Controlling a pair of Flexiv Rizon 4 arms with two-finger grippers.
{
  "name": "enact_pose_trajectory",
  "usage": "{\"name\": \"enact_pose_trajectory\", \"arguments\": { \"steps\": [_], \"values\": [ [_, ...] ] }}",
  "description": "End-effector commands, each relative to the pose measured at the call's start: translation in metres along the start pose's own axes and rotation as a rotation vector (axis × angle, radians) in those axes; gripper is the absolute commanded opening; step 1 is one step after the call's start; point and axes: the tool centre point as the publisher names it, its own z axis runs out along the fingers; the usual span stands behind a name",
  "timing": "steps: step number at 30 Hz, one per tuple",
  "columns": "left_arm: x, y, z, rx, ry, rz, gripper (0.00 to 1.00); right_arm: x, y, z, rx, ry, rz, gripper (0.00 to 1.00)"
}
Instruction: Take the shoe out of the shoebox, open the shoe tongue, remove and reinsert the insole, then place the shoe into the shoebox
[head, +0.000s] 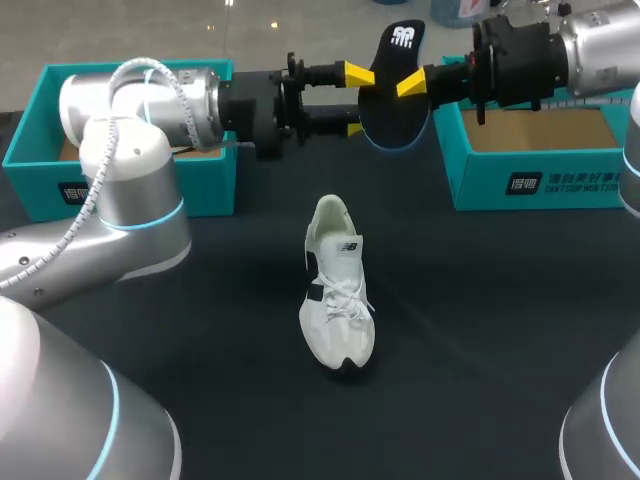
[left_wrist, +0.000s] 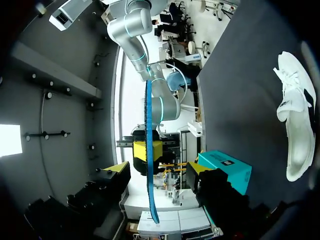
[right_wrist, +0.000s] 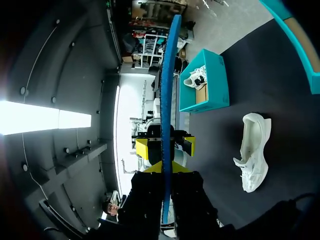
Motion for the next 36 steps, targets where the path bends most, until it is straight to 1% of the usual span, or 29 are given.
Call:
{"name": "enact_pose_trajectory", "arguments": {
  "steps": [1,5,6,10,17,22,25,30,33,36],
  "values": [
    [-0.003,-0.001,-0.03,0.029,0.036,-0.007,1.0,0.0,-0.002,-0.003,-0.007,-0.003,-0.003,0.0],
    [0.001,-0.003,-0.048,0.062,0.077,-0.006,1.0,0.0,-0.001,-0.006,-0.007,-0.006,-0.01,0.0],
    [0.002,-0.003,-0.053,0.081,0.092,-0.008,1.0,0.0,0.0,-0.006,-0.007,-0.007,-0.01,0.0],
    [0.013,-0.003,-0.076,0.106,0.16,-0.009,1.0,0.002,0.002,-0.008,-0.004,-0.013,-0.019,0.0],
    [0.028,0.001,-0.115,0.189,0.218,0.003,1.0,0.004,0.002,-0.008,-0.004,-0.02,-0.038,0.0],
    [0.04,0.002,-0.133,0.211,0.32,0.043,1.0,0.004,0.001,-0.006,-0.01,-0.022,-0.064,0.0],
    [0.046,0.002,-0.142,0.214,0.347,0.041,1.0,0.005,0.002,-0.005,-0.02,-0.02,-0.094,0.0],
    [0.06,0.004,-0.159,0.226,0.404,0.06,1.0,0.004,0.005,-0.002,-0.035,-0.028,-0.17,0.0],
    [0.069,0.008,-0.169,0.224,0.457,0.092,1.0,0.004,0.008,0.002,-0.048,-0.036,-0.222,0.0],
    [0.076,0.011,-0.178,0.211,0.47,0.093,1.0,0.007,0.012,0.004,-0.065,-0.043,-0.29,0.0]
  ]
}}
